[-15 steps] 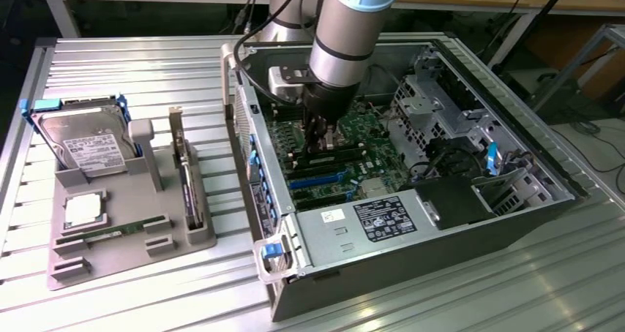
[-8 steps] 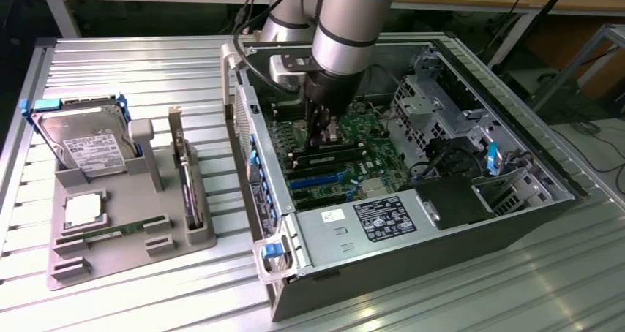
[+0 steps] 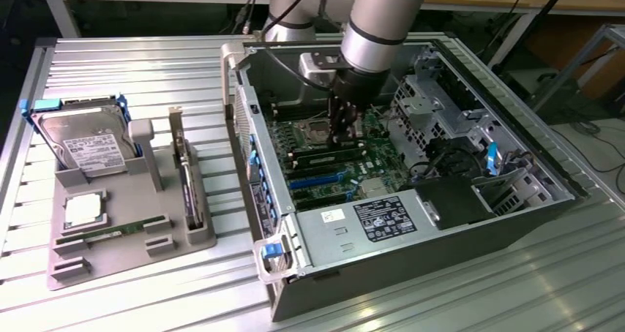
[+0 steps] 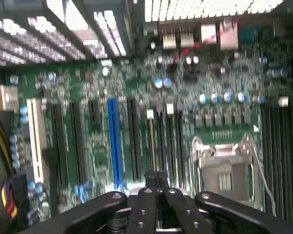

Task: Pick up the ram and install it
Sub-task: 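Press down the ram until it locks into place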

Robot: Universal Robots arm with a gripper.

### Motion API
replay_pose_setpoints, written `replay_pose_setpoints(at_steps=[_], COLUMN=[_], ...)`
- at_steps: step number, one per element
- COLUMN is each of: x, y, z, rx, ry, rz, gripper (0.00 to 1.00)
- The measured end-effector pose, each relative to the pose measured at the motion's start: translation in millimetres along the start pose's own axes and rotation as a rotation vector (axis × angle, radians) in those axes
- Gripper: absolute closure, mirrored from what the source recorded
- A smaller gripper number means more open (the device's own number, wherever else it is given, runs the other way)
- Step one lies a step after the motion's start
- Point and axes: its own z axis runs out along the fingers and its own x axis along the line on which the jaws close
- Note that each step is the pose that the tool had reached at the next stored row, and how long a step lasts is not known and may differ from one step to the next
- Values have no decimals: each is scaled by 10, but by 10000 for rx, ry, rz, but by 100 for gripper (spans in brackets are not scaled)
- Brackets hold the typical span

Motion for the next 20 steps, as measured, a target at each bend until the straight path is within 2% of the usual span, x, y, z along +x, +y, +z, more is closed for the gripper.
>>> replay_pose_setpoints(at_steps=[2,6,7,9,10,14,17,19,20], x=[-7,-11,-14,-24,-27,-33,-37,-38,-38], y=[-104,-141,-192,-321,-347,-436,-486,-505,-506], z=[-3,-5,-11,-42,-64,-303,-541,-609,-611], rx=[-8,-8,-11,-14,-13,-13,-14,-14,-14], ry=[6,31,37,11,7,8,8,13,9], rz=[-178,-965,-1029,-1097,-1104,-1108,-1109,-1109,-1109], gripper=[89,89,89,89,89,89,89,89,89])
